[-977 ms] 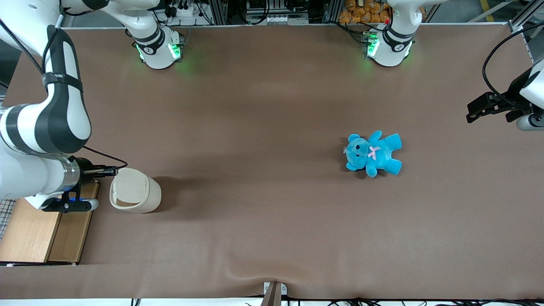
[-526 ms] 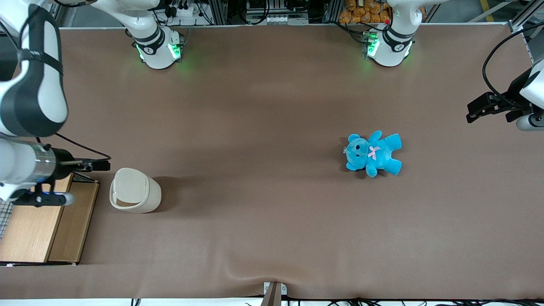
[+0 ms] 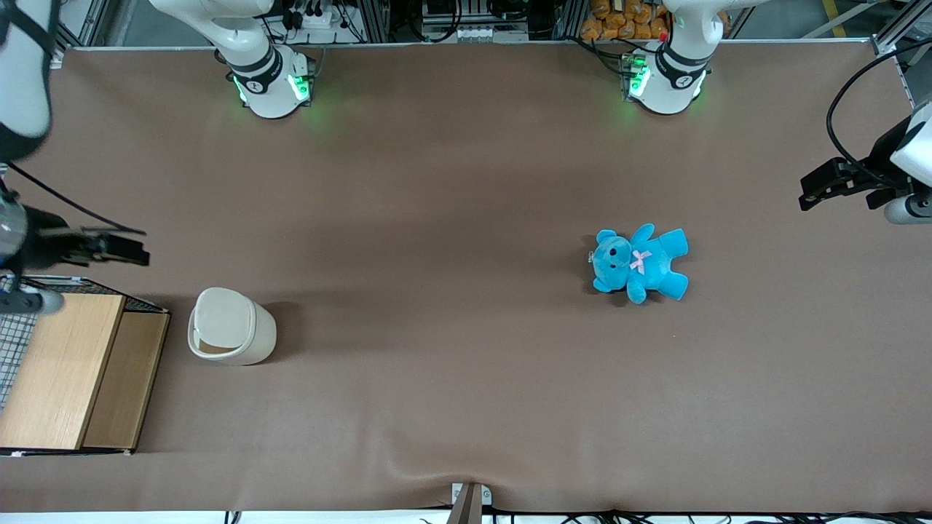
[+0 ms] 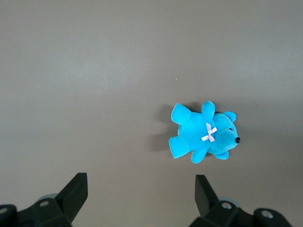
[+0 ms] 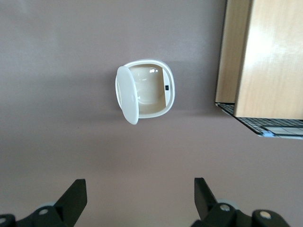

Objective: Open trash can with right arm

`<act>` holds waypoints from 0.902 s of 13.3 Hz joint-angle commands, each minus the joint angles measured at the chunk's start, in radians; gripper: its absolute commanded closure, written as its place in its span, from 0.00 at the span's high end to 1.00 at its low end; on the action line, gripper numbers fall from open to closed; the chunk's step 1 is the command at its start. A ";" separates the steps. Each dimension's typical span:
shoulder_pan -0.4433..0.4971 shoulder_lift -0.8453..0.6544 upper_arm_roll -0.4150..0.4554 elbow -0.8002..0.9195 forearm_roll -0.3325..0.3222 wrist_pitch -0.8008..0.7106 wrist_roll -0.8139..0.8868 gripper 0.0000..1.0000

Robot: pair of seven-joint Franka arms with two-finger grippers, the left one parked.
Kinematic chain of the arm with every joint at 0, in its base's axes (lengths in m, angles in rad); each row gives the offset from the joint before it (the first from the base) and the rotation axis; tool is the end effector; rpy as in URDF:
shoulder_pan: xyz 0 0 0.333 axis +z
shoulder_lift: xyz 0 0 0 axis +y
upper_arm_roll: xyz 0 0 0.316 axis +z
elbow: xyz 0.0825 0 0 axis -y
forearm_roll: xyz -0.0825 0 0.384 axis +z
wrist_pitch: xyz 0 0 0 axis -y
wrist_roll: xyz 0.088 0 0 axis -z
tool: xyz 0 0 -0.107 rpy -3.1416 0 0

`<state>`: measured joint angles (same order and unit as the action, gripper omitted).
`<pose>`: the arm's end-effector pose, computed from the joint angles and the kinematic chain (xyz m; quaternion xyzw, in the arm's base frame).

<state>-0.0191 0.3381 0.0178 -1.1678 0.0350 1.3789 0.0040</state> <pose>0.6342 0.0013 0.5938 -0.9978 0.0007 0.0634 0.0202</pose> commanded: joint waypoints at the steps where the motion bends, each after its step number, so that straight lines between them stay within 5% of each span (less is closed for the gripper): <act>1: -0.004 -0.143 -0.022 -0.134 0.026 0.015 -0.025 1.00; 6: -0.004 -0.352 -0.024 -0.396 0.023 0.133 -0.025 1.00; 12: -0.002 -0.346 -0.019 -0.354 -0.036 0.132 -0.027 1.00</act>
<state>-0.0193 0.0177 -0.0027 -1.4992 0.0196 1.5025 -0.0099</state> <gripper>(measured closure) 0.000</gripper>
